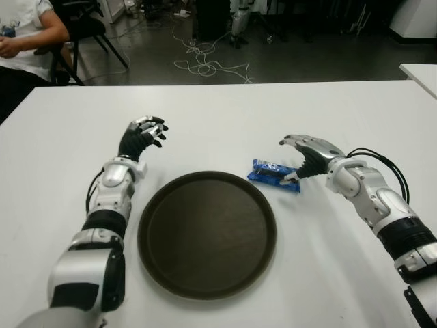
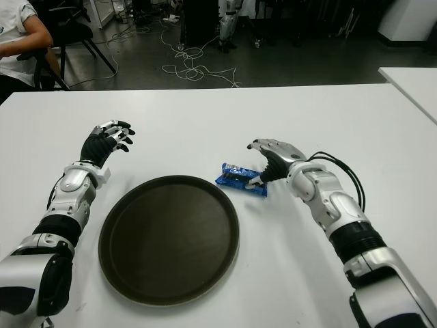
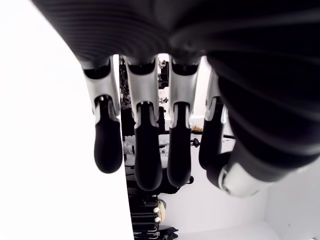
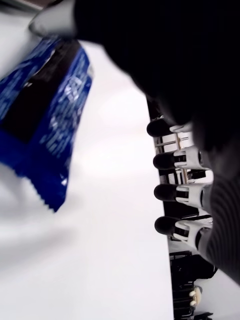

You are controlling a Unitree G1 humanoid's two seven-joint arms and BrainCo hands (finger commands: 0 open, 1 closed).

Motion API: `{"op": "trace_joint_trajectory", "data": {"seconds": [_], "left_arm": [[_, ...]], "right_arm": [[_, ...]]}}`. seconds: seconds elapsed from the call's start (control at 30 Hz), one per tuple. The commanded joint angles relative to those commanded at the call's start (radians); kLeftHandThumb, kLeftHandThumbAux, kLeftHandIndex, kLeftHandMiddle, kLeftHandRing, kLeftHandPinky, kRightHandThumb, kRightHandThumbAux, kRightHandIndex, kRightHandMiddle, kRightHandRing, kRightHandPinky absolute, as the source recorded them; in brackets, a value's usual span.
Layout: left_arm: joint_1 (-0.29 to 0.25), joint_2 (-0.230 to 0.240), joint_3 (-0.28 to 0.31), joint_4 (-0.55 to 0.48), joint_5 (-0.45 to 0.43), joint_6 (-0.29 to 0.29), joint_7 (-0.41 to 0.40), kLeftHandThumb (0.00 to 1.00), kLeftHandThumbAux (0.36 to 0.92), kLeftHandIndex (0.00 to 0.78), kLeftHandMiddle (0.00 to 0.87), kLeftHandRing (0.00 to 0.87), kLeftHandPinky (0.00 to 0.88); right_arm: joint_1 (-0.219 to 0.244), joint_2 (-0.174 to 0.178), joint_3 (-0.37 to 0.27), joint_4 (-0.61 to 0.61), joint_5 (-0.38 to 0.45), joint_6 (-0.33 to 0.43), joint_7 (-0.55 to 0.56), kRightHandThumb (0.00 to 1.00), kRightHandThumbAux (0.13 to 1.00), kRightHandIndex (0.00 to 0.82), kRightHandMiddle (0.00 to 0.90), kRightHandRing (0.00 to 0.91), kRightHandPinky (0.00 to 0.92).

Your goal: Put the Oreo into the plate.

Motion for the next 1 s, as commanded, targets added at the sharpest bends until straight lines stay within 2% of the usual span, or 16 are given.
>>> {"op": "trace_joint_trajectory", "data": {"seconds": [0.37,0.57,1.0], "left_arm": [[-0.001,0.002,-0.007,0.004,0.010,-0.001,0.019,0.834,0.673,0.418,0.467,0.515,0.565],[0.003,-0.001,-0.007,-0.002,0.007,-0.004,0.014,0.834,0.672,0.419,0.469,0.523,0.588],[0.010,-0.013,-0.006,-0.030,0.001,0.012,0.024,0.835,0.672,0.419,0.469,0.514,0.577]], "right_arm": [[-0.020,0.001,0.018,0.063,0.005,-0.032,-0.017,0.000,0.589,0.003,0.000,0.014,0.052],[-0.021,0.000,0.026,0.063,0.005,-0.029,-0.001,0.000,0.595,0.000,0.000,0.001,0.046],[-0.023,0.003,0.029,0.082,0.007,-0.043,0.001,0.000,0.628,0.000,0.000,0.008,0.049]]}}
